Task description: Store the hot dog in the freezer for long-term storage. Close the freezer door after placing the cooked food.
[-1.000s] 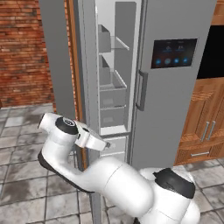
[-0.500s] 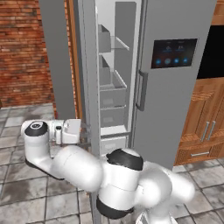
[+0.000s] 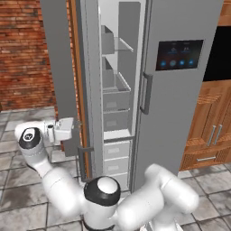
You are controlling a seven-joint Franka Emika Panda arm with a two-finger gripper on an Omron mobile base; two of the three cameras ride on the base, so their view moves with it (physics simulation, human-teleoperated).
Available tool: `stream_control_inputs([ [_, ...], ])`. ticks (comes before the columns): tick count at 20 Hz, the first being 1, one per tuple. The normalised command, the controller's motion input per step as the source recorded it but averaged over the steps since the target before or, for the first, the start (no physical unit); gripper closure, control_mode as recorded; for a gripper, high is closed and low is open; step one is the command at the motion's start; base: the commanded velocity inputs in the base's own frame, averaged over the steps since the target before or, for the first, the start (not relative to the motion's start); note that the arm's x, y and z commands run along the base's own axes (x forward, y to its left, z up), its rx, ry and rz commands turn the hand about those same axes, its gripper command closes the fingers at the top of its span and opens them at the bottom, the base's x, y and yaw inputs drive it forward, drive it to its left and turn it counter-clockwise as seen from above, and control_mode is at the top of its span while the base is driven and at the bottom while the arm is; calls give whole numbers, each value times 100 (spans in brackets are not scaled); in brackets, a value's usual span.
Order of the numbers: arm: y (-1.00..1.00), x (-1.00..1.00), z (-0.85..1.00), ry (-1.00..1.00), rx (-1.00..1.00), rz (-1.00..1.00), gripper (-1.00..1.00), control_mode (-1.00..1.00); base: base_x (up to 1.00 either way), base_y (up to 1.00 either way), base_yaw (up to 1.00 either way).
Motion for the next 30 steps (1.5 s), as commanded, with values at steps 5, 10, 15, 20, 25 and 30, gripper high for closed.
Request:
stream_control_inputs([
  [5,29,45,0,0,2,11,-100,-100,0,0,0],
  [10,17,59,-6,0,1,8,-100,-100,0,0,0],
  [15,0,59,-19,7,1,1,-100,-100,0,0,0],
  [20,0,32,-19,6,1,0,-100,-100,0,0,0],
  [25,-36,12,-1,4,3,0,-100,-100,0,0,0],
  [30,-47,28,0,0,3,2,-100,-100,0,0,0],
])
